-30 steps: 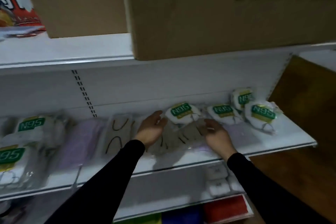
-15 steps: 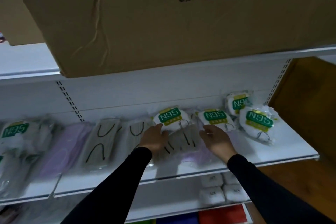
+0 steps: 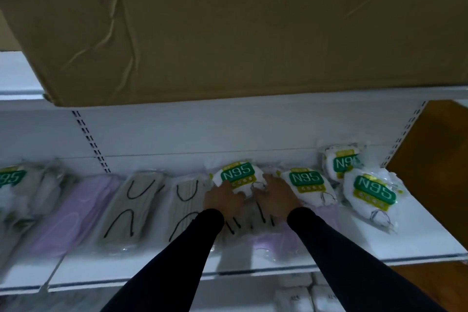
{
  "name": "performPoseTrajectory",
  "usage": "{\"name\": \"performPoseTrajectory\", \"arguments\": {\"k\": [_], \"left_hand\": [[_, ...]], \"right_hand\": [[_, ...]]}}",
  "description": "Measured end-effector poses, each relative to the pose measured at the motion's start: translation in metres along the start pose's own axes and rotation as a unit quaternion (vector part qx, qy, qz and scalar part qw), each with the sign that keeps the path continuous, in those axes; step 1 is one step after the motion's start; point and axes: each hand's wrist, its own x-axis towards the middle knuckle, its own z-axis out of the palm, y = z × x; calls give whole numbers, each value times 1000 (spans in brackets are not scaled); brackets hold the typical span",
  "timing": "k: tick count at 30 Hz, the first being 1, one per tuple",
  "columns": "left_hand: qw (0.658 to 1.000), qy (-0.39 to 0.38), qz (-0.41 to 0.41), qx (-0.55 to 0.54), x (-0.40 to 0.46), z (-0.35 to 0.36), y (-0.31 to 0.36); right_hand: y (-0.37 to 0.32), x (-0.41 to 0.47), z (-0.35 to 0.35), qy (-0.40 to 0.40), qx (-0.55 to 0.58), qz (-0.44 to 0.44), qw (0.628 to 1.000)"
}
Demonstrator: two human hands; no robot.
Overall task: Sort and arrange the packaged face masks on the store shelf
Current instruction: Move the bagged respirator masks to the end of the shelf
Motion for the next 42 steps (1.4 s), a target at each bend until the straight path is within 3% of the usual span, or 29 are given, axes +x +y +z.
{"name": "performPoseTrajectory", "arguments": {"k": [3, 8, 11, 17, 21, 23, 26, 28, 30, 33, 36, 42], "left_hand": [[995, -10, -12, -95, 4, 0, 4], [934, -11, -38, -354, 22, 8, -2], [908, -19, -47, -416, 4, -4, 17], [878, 95, 3, -470, 5, 0, 47], [925, 157, 3, -346, 4, 16, 64], [917, 83, -31, -388, 3, 26, 76], [833, -121, -67, -536, -4, 39, 93], [831, -158, -52, -531, -2, 49, 96], [838, -139, -35, -526, -1, 57, 97], [821, -91, -42, -562, -2, 58, 96], [807, -31, -65, -586, -5, 50, 90], [786, 28, -106, -609, -13, 25, 60]], "right_hand": [[3, 16, 7, -21, -13, -1, 1000], [-3, 25, -3, 93, 187, 94, 973], [0, 21, -12, 64, 309, 94, 944], [30, 2, -42, 13, 509, 95, 855], [55, -10, -66, 15, 551, 107, 828], [67, -17, -74, -8, 566, 107, 817], [83, -26, -91, -33, 539, 100, 836], [94, -28, -101, -35, 501, 102, 859], [107, -28, -108, -3, 445, 105, 889], [126, -21, -109, 73, 376, 122, 916], [140, -10, -99, 103, 191, 95, 971], [136, 4, -74, 88, 42, 76, 992]]}}
